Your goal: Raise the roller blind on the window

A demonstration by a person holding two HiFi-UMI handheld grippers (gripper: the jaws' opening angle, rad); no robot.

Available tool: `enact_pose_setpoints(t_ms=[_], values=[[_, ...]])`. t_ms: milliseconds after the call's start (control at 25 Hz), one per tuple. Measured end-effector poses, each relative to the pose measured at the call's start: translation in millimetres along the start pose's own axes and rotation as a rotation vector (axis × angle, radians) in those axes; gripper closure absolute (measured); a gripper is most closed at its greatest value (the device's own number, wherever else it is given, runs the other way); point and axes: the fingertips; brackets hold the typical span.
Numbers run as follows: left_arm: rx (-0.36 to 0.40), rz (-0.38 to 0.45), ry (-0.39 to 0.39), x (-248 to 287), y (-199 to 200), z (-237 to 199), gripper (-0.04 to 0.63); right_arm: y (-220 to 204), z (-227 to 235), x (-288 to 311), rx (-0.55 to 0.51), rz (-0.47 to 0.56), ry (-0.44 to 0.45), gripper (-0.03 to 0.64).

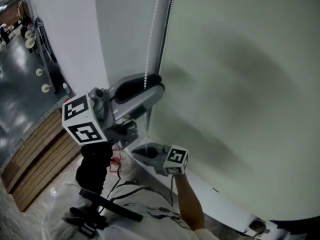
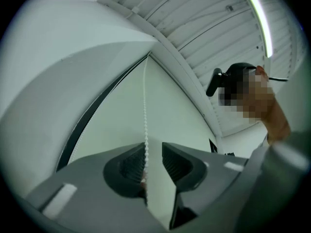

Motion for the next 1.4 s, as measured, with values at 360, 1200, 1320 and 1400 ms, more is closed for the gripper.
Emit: enact_pose_setpoints(t_ms=[360,1200,1320,1400], values=[[-0.001,0.009,0.023,-1,1,-4,0.52,-6,-3,-1,0.018,-0.005,0.001,0.617],[-0.117,0.077,0.113,-15,1,-27,0.585,-22,-7,2,0.049,-0.008,0.004,0.617],[-0.178,0.096,0.127,-21,-3,-35,0.586,-25,-8,3,0.064,-0.008,0.008,0.615],[-0.195,0.1,0.141,-23,-5,-38,0.586,-27,-8,1,0.078,-0.014,0.01,0.615]])
Point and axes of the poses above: the fingertips, and each gripper's own axes: x forward along the fingers, z to its right, y out of its top, and after that the axes turned 10 degrees about -x, right-handed
